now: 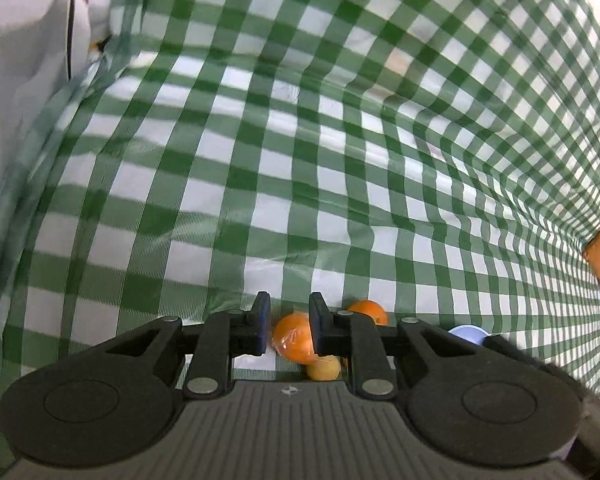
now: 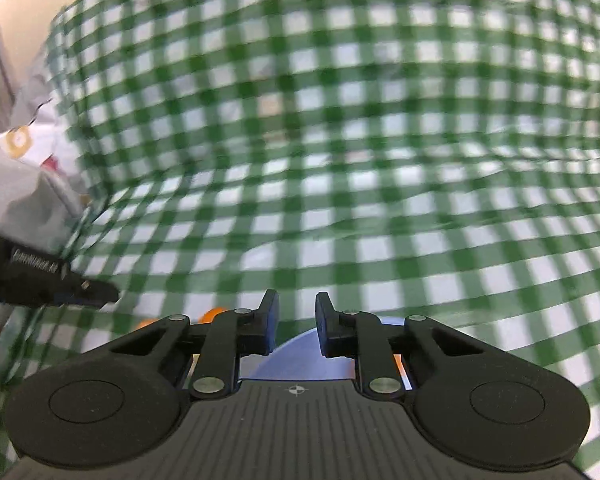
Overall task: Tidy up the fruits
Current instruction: 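Release fruits into the plate with the left tool, then grasp a mandarin, then grasp a small yellow fruit with the right tool while the left tool holds the bagged mandarin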
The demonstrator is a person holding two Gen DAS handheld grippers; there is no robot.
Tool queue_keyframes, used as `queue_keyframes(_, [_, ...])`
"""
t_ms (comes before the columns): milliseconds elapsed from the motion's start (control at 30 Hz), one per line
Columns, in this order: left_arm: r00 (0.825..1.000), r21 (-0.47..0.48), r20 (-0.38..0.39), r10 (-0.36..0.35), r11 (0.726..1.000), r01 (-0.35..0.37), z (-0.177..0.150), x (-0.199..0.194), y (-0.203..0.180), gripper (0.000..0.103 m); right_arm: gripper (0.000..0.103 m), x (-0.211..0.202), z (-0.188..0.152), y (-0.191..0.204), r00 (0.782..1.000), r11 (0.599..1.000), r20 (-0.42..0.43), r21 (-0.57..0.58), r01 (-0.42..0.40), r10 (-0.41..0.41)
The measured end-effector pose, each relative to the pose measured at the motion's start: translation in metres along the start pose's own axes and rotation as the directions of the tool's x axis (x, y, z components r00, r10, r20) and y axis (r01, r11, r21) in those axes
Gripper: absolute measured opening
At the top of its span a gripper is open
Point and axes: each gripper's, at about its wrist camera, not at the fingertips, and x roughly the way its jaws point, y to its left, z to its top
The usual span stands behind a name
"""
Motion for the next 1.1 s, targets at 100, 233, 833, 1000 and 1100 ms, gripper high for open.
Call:
queue_keyframes(100, [1.0,0.005,-0.02,-0.016,1.0,0.016,-0.001,0.002,0.0,0.022,0.021,0.014,-0.006,0.017,0.998,0.998,-0.043,-0.022,-0.054,0.053])
queue_keyframes(233, [0.999,0.014,-0.044,-0.014,1.0,0.015,-0.006,0.008,-0.004,0.036,0.022,0.03,-0.011,0.042,0.992,0.995,-0.09,-0.042,-0.095,0.091])
queue_keyframes(833, [0.993,-0.028,-0.118,0.013,0.999,-0.016,-0.015,0.046,-0.017,0.054,0.029,0.083,-0.037,0.079,0.975,0.985,-0.222,-0.171,-0.04,0.002])
queue_keyframes(1000, [0.991,0.01,-0.134,0.023,1.0,-0.022,-0.019,0.051,-0.025,0.052,0.028,0.08,-0.036,0.075,0.975,0.988,-0.222,-0.152,-0.04,0.005])
queue_keyframes(1100, [0.99,0.036,-0.129,0.057,0.998,-0.053,-0.021,0.051,-0.027,0.042,0.028,0.079,-0.033,0.076,0.976,0.987,-0.217,-0.154,-0.04,0.006])
